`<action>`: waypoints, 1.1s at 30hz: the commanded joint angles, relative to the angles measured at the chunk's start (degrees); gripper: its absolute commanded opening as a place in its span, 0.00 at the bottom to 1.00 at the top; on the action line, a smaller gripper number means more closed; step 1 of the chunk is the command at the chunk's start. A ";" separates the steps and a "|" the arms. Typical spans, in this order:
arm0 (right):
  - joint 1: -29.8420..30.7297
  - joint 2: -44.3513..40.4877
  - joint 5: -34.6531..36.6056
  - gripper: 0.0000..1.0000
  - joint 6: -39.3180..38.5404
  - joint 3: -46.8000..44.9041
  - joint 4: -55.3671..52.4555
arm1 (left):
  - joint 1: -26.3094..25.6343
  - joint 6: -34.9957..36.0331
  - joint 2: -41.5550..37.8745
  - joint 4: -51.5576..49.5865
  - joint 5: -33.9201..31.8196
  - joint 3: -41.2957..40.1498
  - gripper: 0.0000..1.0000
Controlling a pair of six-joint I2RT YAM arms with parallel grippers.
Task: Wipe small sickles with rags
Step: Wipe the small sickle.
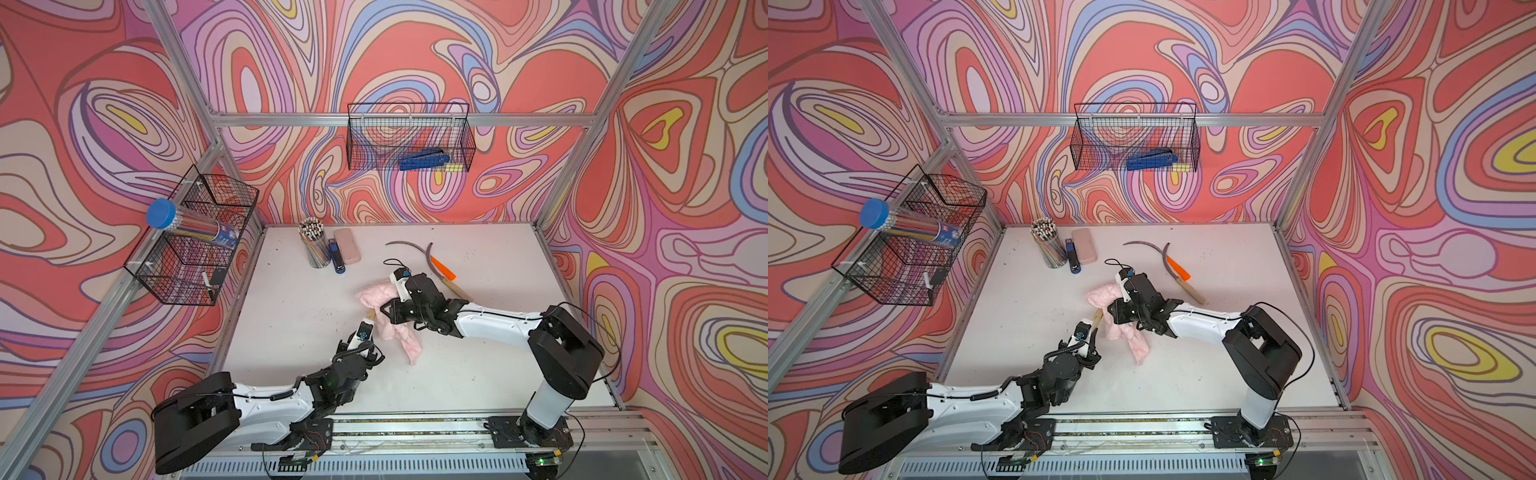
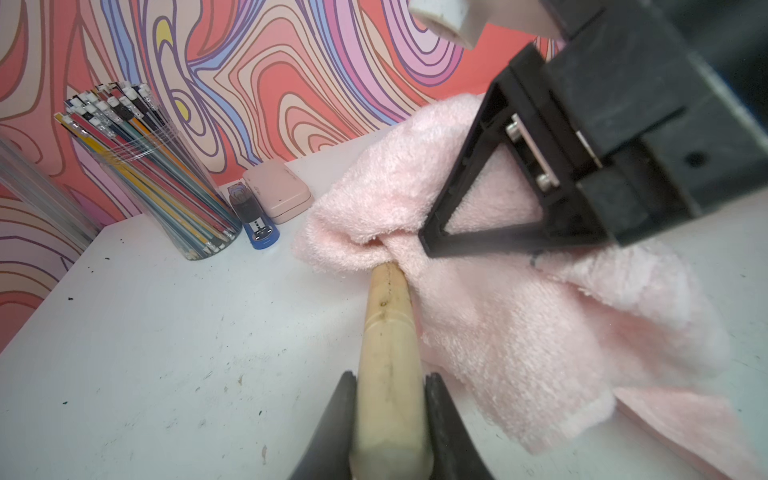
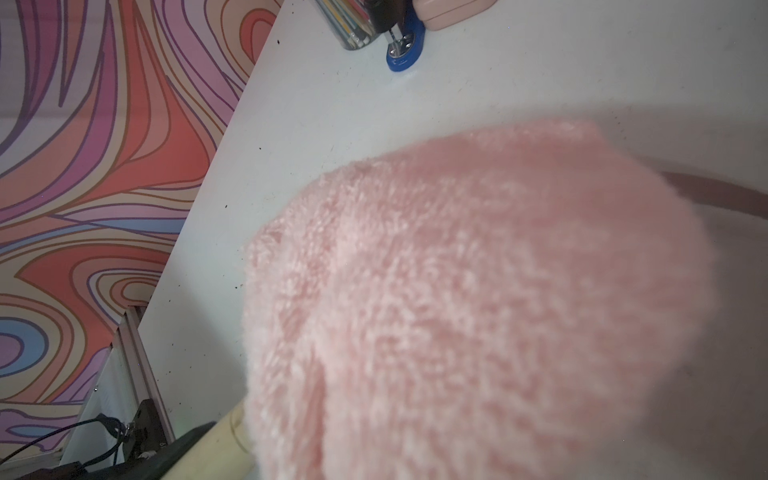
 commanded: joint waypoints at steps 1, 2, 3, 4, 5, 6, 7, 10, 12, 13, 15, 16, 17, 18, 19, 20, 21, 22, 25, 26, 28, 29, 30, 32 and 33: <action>4.30 0.02 1.44 0.00 -2.04 2.59 -2.12 | -0.23 -0.78 1.79 2.96 -0.78 1.53 0.00; 5.72 -0.24 1.94 0.00 -2.25 2.89 -2.40 | -0.23 -0.62 2.36 3.51 -0.87 1.61 0.00; 6.97 -0.64 1.91 0.00 -2.46 3.04 -2.45 | -0.23 -0.42 2.87 4.14 -0.97 1.72 0.00; 7.83 -0.96 1.58 0.00 -2.45 3.02 -2.24 | -0.23 -0.32 3.22 4.57 -1.12 1.77 0.00; 8.78 -1.53 1.59 0.00 -2.42 2.85 -2.06 | -0.23 -0.17 3.62 4.82 -1.22 1.76 0.00; 9.55 -2.21 1.79 0.00 -2.40 2.38 -1.73 | -0.23 -0.20 3.84 4.97 -1.30 1.94 0.00; 9.81 -2.81 1.79 0.00 -2.26 1.92 -1.33 | -0.23 -0.06 3.79 4.96 -1.36 1.99 0.00; 9.81 -3.87 3.44 0.00 -1.94 0.38 -0.52 | -0.30 -0.20 3.21 4.11 -0.82 2.20 0.00; 9.07 -3.35 4.35 0.00 -1.85 0.30 -0.88 | -0.23 -0.56 2.45 2.73 -0.36 2.50 0.00; 8.43 -2.90 3.24 0.00 -1.62 0.24 -0.43 | -0.24 -0.66 2.02 2.37 -0.09 2.50 0.00; 6.83 -1.47 1.61 0.00 -1.08 0.11 0.65 | -0.23 -0.80 0.93 1.78 0.00 2.30 0.00; 6.26 -0.73 1.56 0.00 -0.86 0.35 0.68 | -0.27 -0.84 0.45 1.59 0.00 2.24 0.00; 5.38 0.20 1.56 0.00 -0.77 0.68 0.58 | -0.23 -0.85 -0.03 1.38 0.00 2.12 0.00; 4.46 1.15 0.96 0.00 -0.69 1.04 0.58 | -0.23 -0.97 -0.58 0.85 0.20 2.00 0.00; 3.53 1.88 0.08 0.00 -0.48 1.39 0.79 | -0.23 -1.02 -1.06 0.26 0.31 2.07 0.00; 2.57 3.79 -0.97 0.00 -0.32 1.87 1.00 | -0.23 -1.11 -1.48 -0.20 0.46 2.05 0.00; 1.68 4.95 -1.71 0.00 -0.23 2.46 0.97 | -0.23 -1.19 -1.74 -0.43 0.66 2.08 0.00; 1.05 5.87 -1.85 0.00 -0.20 3.22 0.60 | -0.24 -1.26 -1.84 -0.53 0.66 1.99 0.00; -0.23 8.48 -1.31 0.00 -0.56 5.82 -1.24 | -0.23 -0.95 -1.41 0.70 0.58 1.37 0.00; -0.46 9.01 -0.95 0.00 -0.71 6.58 -1.96 | -0.23 -0.77 -1.20 1.19 0.37 1.24 0.00; -0.55 10.00 0.36 0.00 -1.21 8.24 -3.55 | -0.20 -0.58 -0.91 1.49 0.08 1.24 0.00; -0.51 10.32 0.59 0.00 -1.42 8.99 -4.21 | -0.23 -0.59 -0.91 1.54 0.03 1.09 0.00; -0.52 10.61 0.72 0.00 -1.45 9.53 -4.61 | -0.25 -0.51 -0.90 1.66 0.04 1.08 0.00; -0.39 11.14 -0.72 0.00 -1.43 10.74 -5.11 | -0.21 -0.56 -1.11 1.67 0.10 1.05 0.00; -0.11 11.36 -1.51 0.00 -1.24 11.01 -5.11 | -0.23 -0.49 -1.20 1.62 0.27 1.03 0.00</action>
